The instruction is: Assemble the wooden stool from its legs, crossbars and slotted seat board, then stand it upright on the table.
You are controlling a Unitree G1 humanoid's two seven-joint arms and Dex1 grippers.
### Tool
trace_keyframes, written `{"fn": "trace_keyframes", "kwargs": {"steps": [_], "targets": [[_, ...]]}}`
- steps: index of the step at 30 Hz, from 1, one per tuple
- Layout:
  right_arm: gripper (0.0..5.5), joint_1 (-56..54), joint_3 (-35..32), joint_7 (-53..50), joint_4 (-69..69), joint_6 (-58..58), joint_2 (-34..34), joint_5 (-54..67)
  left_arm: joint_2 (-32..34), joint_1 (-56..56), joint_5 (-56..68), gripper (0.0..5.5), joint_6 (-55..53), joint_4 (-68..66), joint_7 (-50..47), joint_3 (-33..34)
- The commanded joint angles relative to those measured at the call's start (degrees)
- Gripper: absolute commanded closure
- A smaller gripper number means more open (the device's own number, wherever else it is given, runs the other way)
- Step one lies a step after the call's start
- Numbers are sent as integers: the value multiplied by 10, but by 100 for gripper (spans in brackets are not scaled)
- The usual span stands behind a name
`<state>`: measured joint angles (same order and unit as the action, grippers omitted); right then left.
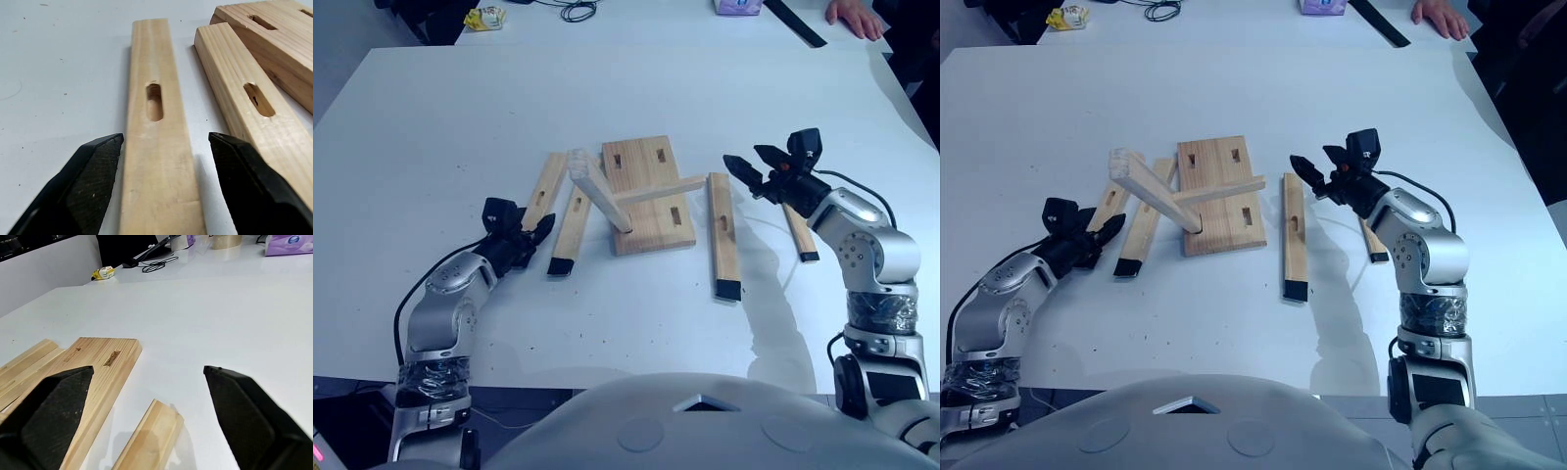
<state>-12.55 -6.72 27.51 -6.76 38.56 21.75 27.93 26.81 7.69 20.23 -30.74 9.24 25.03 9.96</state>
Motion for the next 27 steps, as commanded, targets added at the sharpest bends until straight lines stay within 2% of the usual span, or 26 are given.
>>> {"fn": "trace_keyframes", "kwargs": {"steps": [1,13,19,27], "targets": [[134,1,3,-15,-3,-9,-19,-6,11,12,-4,225,-33,-28,6,-1],[134,3,-4,-38,-12,-13,-42,-4,29,-31,-6,225,-52,-71,21,-7],[134,44,-6,-50,-43,-6,-48,0,38,-51,-7,225,-60,-98,33,-16],[134,21,-7,-48,-34,-5,-42,1,34,-58,-6,345,-56,-104,31,-17]]}}
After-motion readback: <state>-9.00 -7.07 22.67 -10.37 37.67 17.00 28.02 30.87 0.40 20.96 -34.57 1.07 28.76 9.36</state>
